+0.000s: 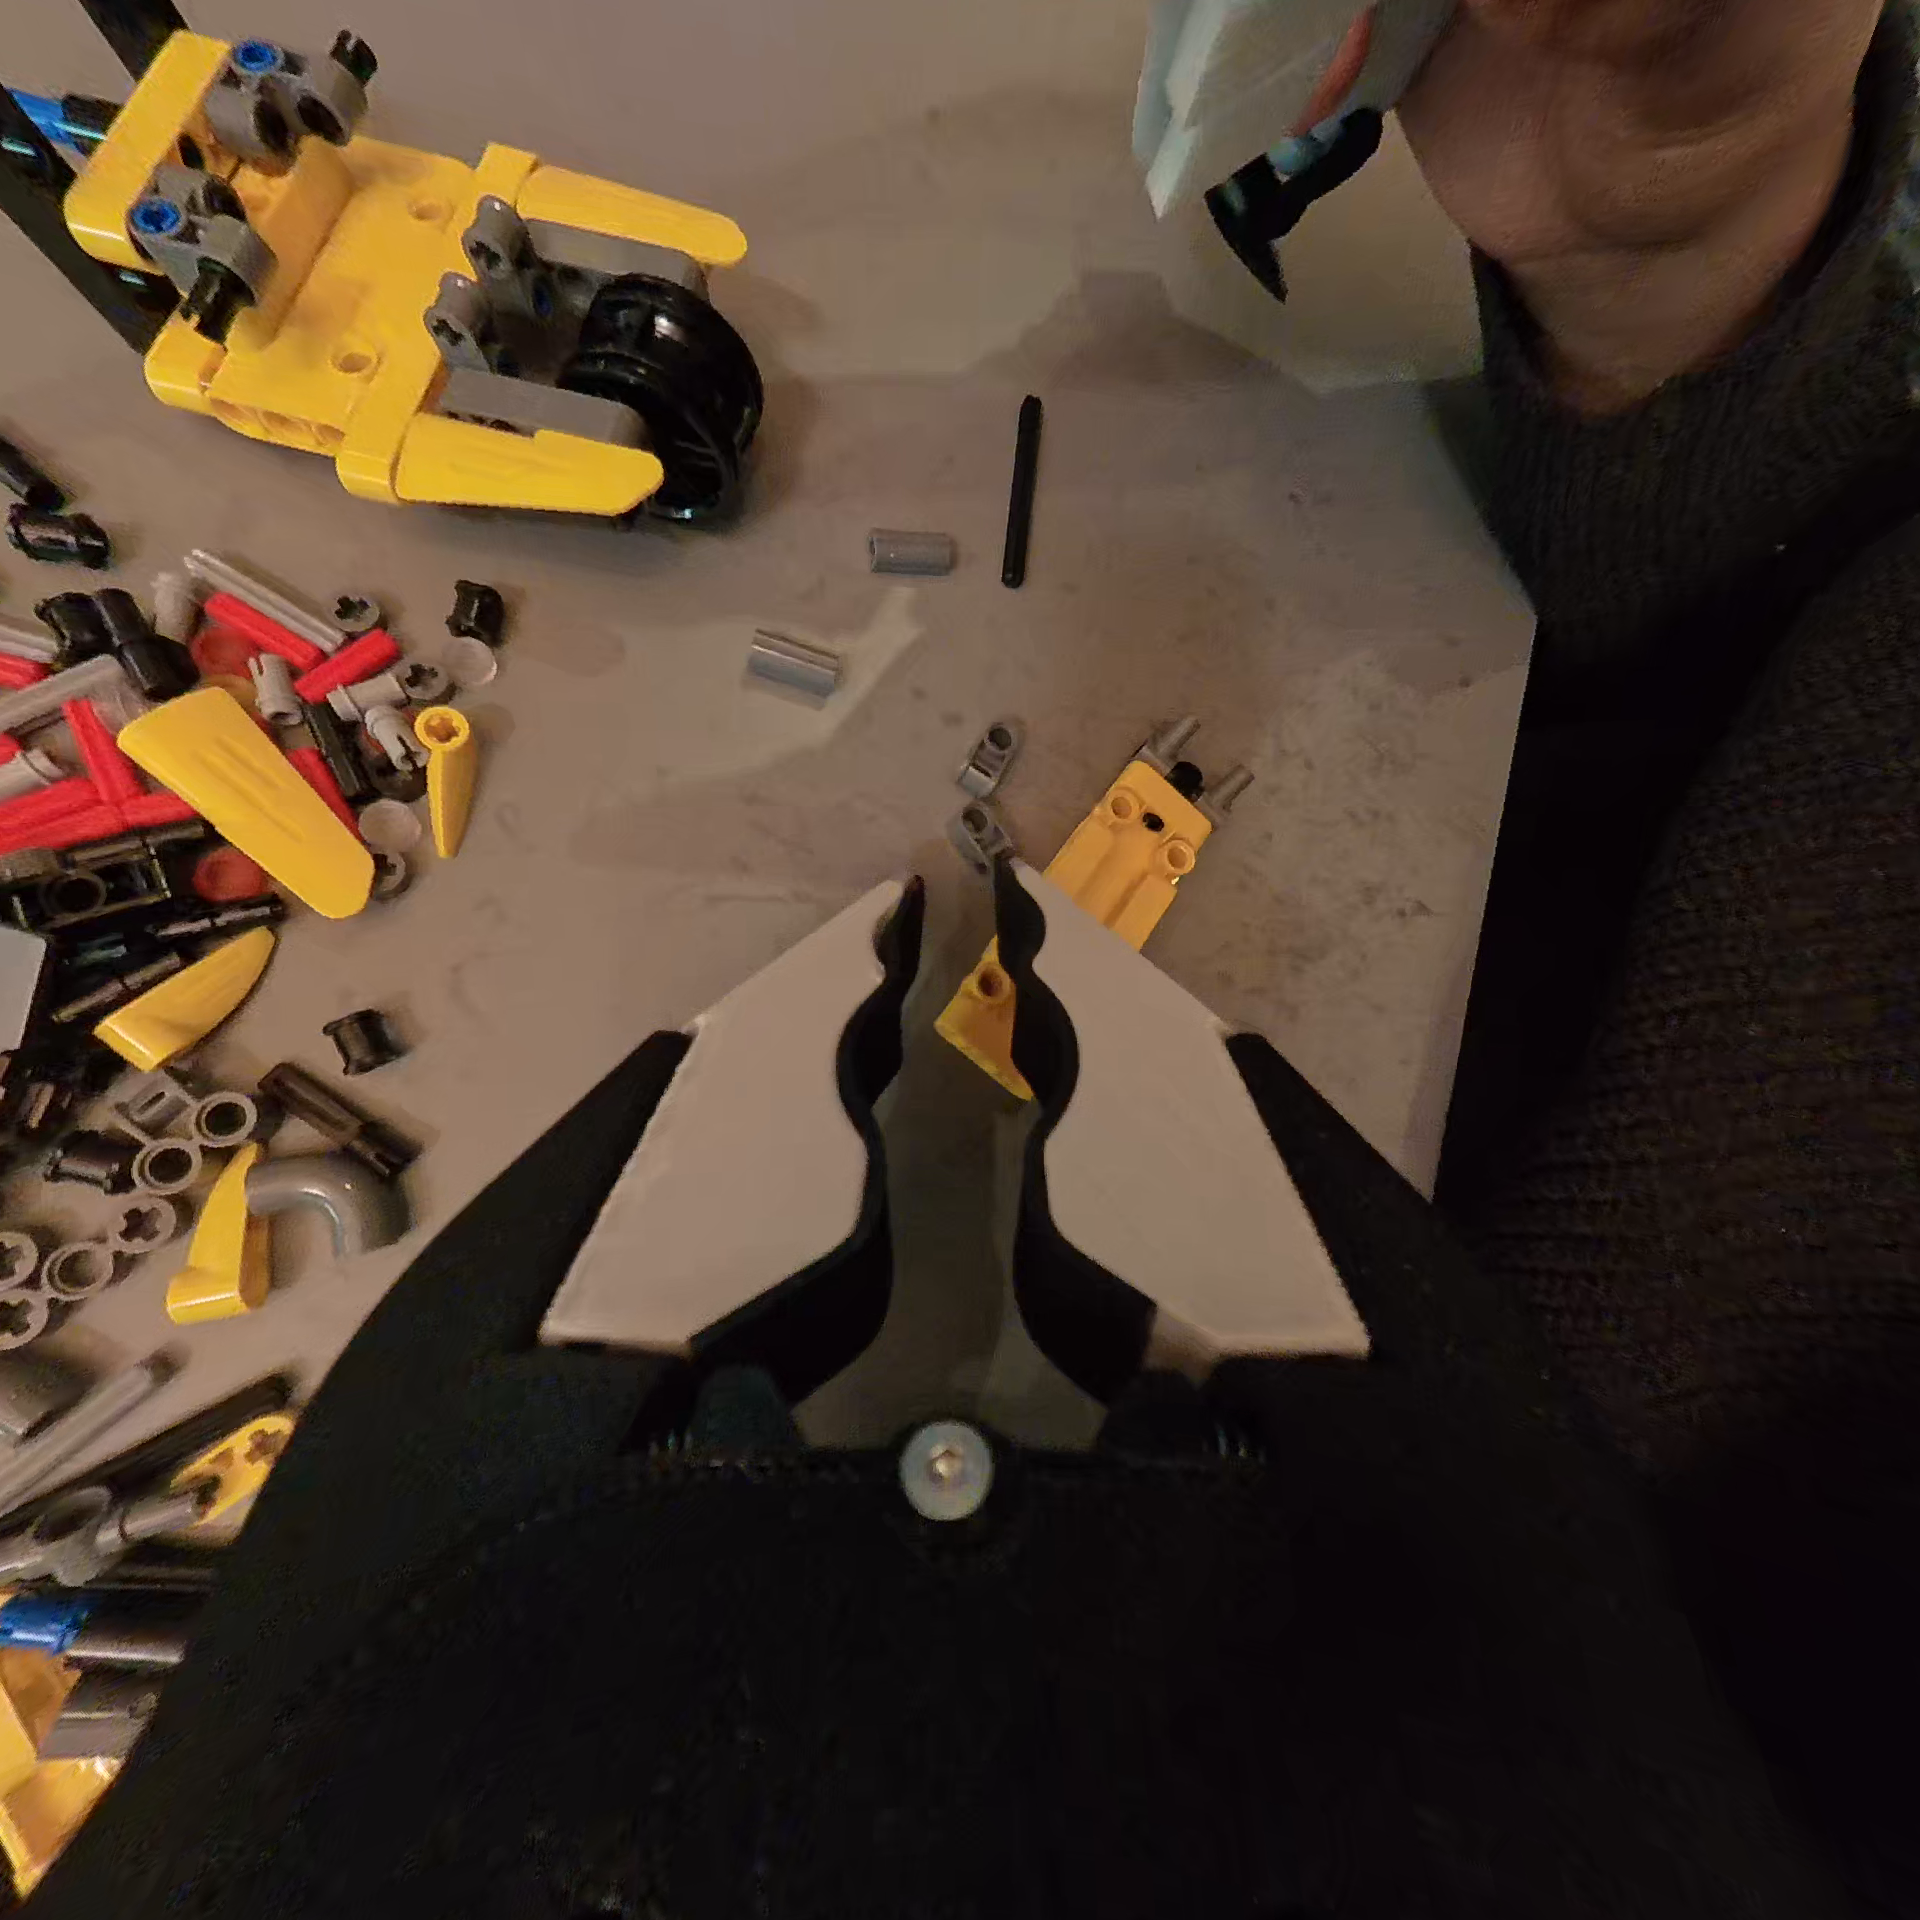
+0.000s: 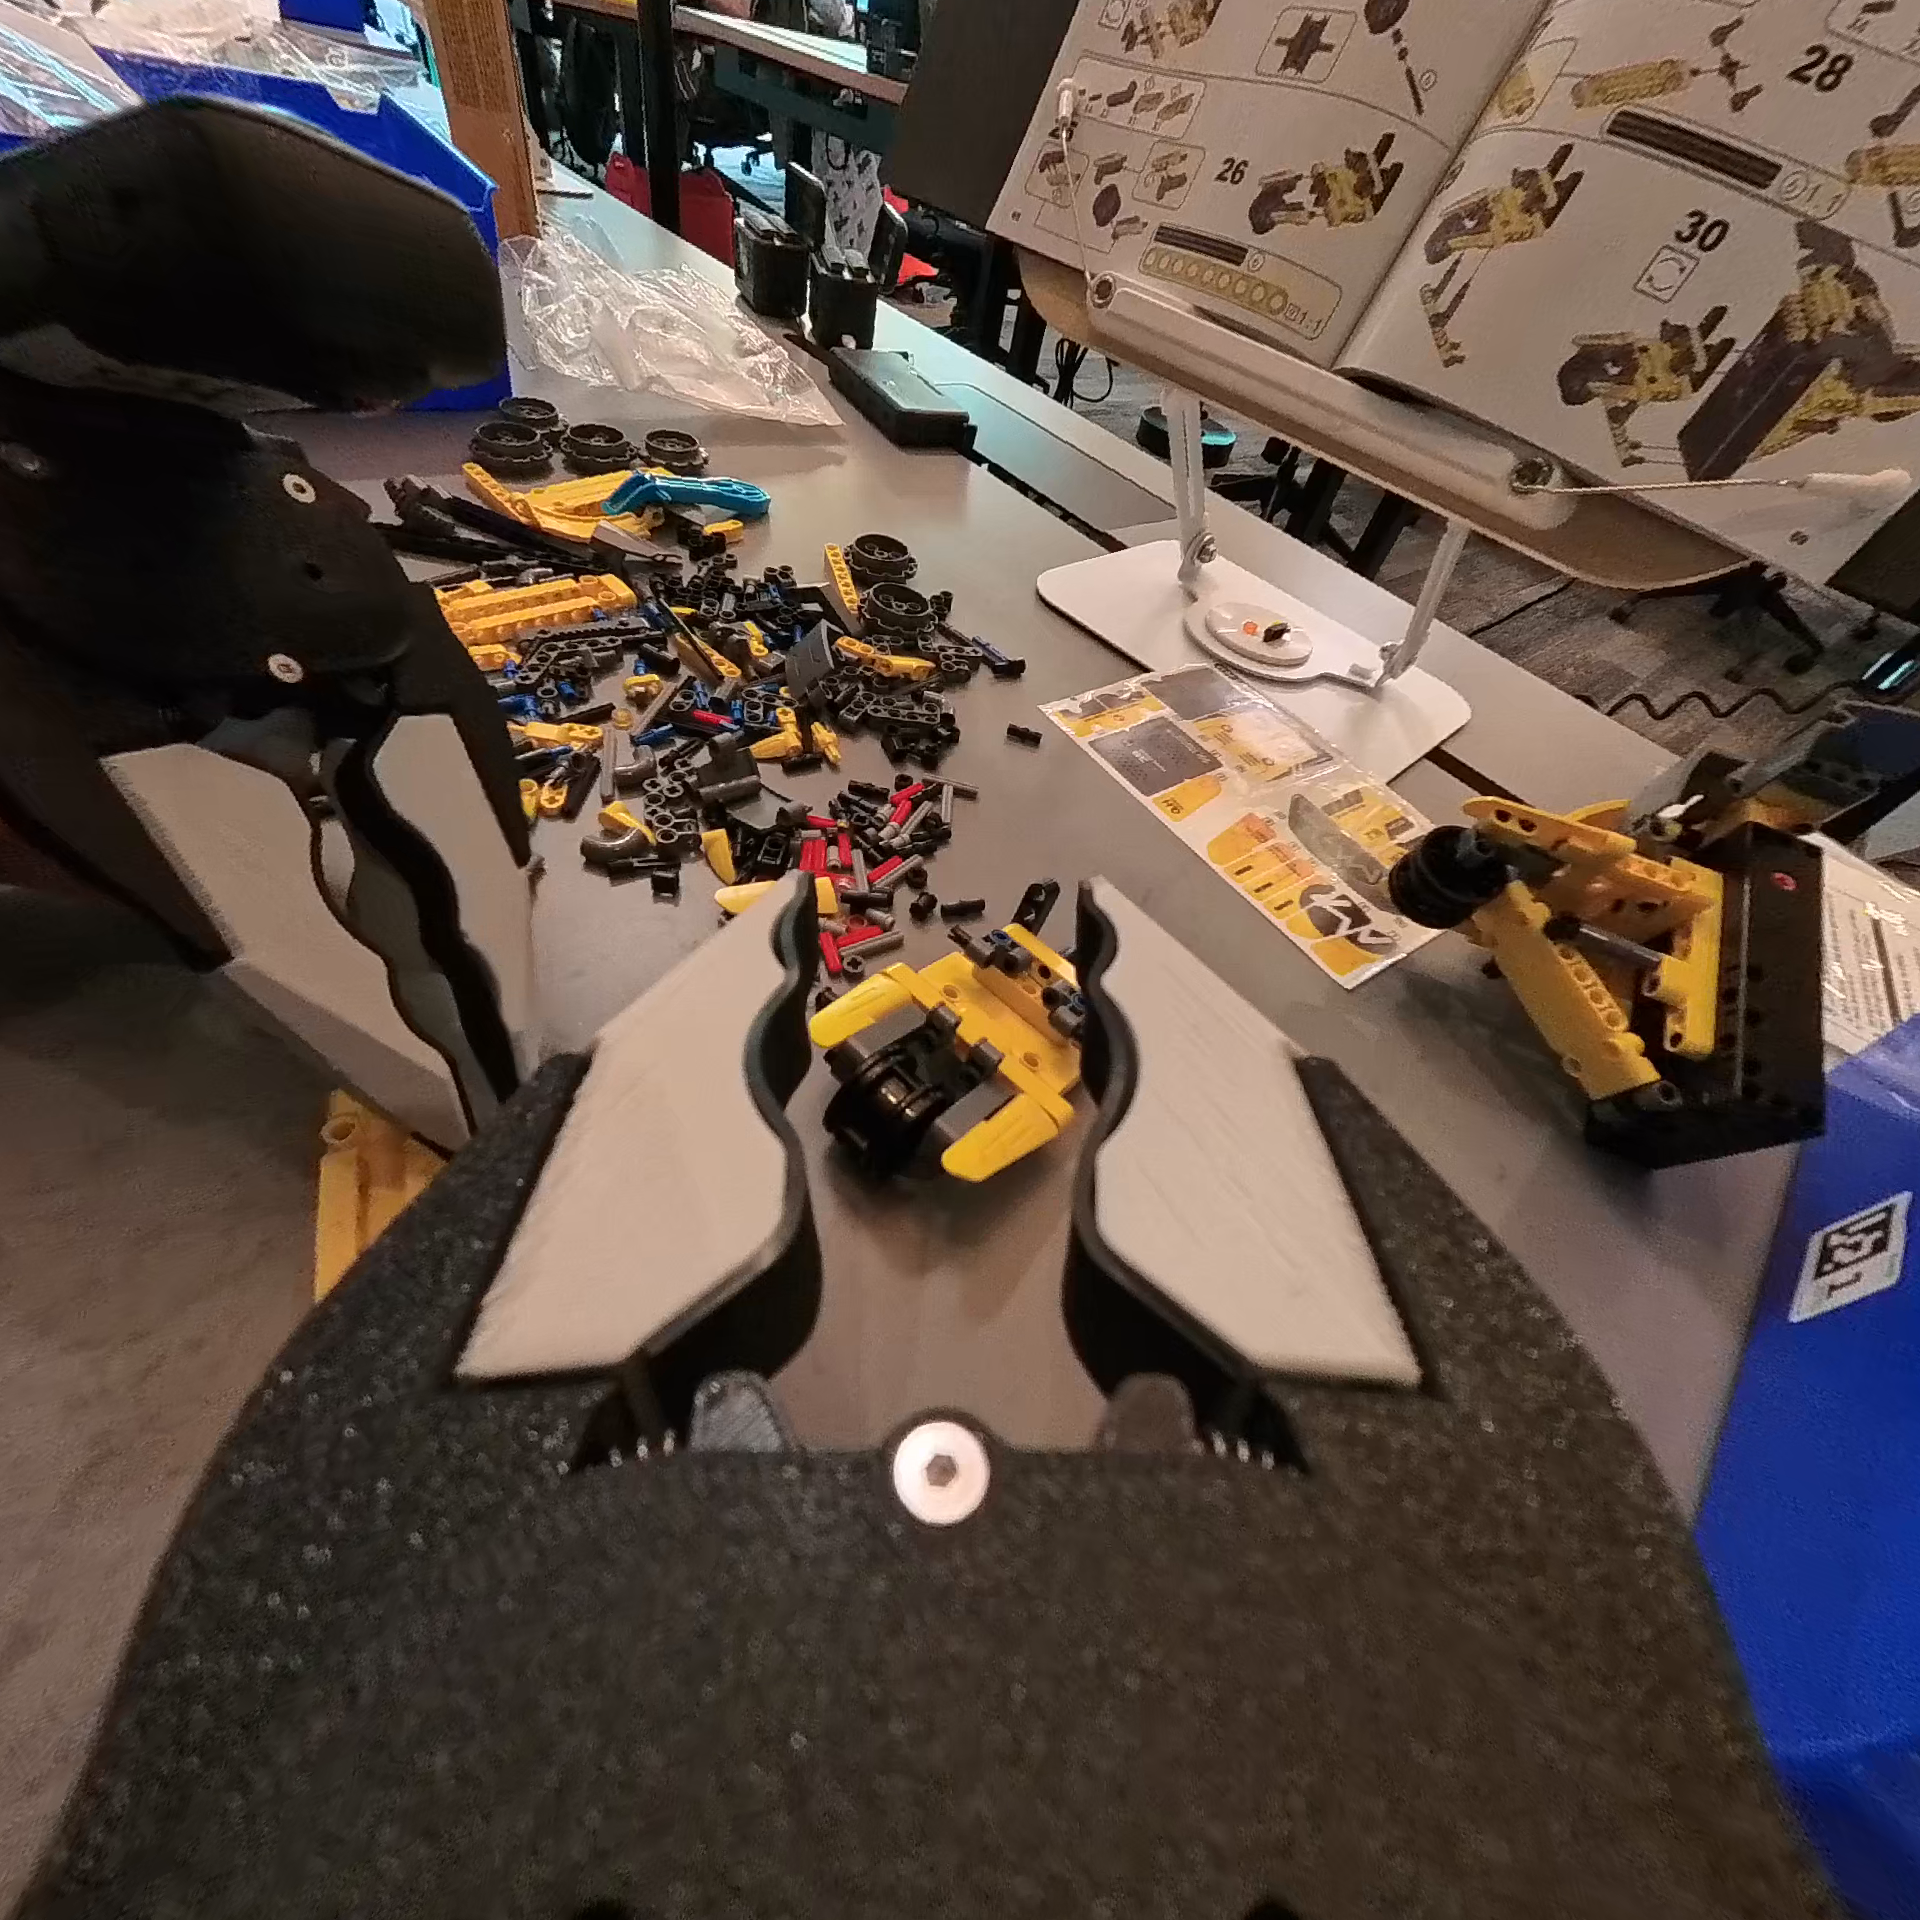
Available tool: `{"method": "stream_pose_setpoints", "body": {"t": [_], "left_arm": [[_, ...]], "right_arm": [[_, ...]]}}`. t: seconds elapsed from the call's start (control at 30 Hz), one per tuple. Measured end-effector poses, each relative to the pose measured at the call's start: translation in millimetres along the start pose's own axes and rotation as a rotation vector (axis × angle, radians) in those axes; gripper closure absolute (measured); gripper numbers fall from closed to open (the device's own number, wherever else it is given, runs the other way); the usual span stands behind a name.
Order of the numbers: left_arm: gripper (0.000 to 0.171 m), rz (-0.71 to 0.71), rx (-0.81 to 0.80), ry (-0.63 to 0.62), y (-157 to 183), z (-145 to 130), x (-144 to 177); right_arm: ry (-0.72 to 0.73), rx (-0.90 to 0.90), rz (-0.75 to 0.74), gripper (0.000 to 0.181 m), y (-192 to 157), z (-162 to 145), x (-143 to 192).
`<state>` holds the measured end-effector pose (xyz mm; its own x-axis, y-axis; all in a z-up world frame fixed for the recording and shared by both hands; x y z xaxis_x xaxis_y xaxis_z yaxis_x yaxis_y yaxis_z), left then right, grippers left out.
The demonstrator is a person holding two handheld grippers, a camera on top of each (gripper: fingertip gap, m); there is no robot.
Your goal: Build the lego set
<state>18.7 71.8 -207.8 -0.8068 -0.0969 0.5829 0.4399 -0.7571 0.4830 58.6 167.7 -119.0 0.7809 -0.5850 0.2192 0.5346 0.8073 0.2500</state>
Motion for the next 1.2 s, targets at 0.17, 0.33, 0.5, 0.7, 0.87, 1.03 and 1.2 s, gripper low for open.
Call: {"method": "stream_pose_setpoints", "body": {"t": [0.17, 0.33, 0.5, 0.7, 0.87, 1.03, 1.2], "left_arm": [[0.162, -0.092, 0.012, 0.001, 13, 1, -9], [0.158, -0.12, 0.005, 0.009, 18, 4, -18], [0.159, -0.106, -0.014, -0.004, 19, 5, -17], [0.159, -0.051, -0.024, 0.049, 11, 8, 0], [0.147, -0.008, -0.028, 0.108, 2, 15, 5], [0.132, 0.002, -0.051, 0.068, 3, 15, -7], [0.135, 0.06, -0.099, 0.088, 0, 21, -2]], "right_arm": [[-0.001, 0.001, 0.001, 0.132, 0, 0, 0], [-0.002, 0.002, 0.002, 0.132, 0, 0, 0], [-0.002, 0.003, 0.001, 0.132, 0, -1, 0], [-0.003, 0.007, 0.001, 0.132, -1, -1, 0], [-0.006, 0.009, 0.0, 0.132, -1, -1, -1], [-0.007, 0.01, -0.001, 0.132, -1, -1, -1], [-0.005, 0.011, 0.0, 0.132, -1, -1, -1]]}}
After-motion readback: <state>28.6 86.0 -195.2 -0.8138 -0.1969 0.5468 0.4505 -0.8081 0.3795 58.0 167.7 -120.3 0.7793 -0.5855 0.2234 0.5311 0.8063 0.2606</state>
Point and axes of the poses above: each gripper's, where its closed fingertips meet, x back along the fingers, z out of its top, y = z × x across the jaws, the point moved 2 cm from there along x, back along the fingers, and after that the axes turned 15 degrees about -z, right-handed, at the moved point
